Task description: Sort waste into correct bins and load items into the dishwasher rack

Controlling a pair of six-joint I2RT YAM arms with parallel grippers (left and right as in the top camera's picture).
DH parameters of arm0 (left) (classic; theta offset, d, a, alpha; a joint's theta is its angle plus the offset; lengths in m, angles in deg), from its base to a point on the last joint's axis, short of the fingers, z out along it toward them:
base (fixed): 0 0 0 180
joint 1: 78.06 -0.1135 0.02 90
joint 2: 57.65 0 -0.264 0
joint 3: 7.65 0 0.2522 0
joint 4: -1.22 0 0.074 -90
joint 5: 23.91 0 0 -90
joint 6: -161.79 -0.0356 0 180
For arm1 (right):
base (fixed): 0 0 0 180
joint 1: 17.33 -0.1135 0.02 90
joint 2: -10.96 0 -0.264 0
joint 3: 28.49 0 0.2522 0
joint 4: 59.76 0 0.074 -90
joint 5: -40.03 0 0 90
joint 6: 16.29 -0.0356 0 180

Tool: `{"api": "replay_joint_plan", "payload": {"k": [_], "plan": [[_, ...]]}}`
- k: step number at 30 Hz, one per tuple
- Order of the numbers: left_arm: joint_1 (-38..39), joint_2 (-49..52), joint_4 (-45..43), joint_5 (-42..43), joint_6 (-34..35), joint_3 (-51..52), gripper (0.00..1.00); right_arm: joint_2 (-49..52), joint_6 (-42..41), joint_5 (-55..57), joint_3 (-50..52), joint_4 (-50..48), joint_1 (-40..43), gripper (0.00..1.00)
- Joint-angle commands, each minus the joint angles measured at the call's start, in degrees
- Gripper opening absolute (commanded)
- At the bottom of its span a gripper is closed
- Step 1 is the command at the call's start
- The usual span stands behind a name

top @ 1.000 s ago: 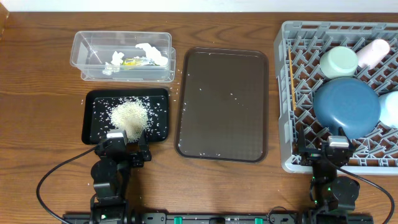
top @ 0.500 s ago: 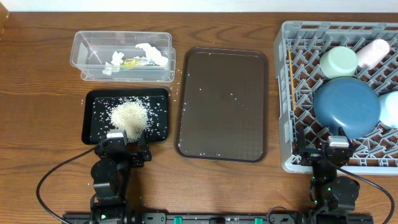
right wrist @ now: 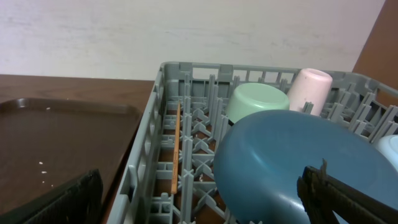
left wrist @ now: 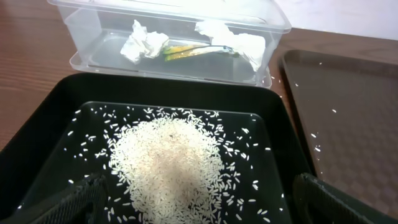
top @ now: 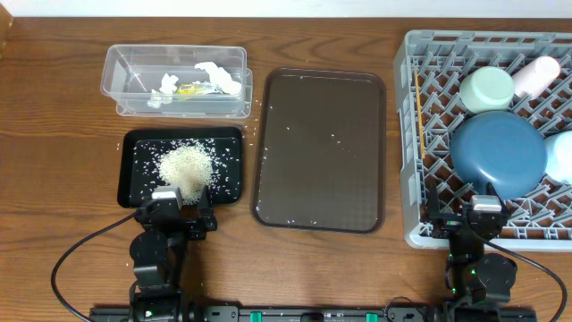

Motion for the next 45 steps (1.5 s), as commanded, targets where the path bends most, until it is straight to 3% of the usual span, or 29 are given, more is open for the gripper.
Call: {"api": "replay_joint_plan", "payload": {"k": [1, 18, 45], "plan": [[-0.2, -0.6, 2.0, 1.2, -0.5, 1.0, 0.96, -0.4, -0.5, 0.1, 0.1, 0.3, 1.0, 0.99], [-0.3, -1.0, 2.0, 1.2, -0.5, 1.0, 0.97, -0.4, -0.5, 0.1, 0.1, 0.3, 1.0, 0.99], [-0.3, -12.6, 1.9, 1.2, -0.5, 1.0, 0.97, -0.4, -0.5, 0.1, 0.1, 0.3, 1.0, 0.99]]}}
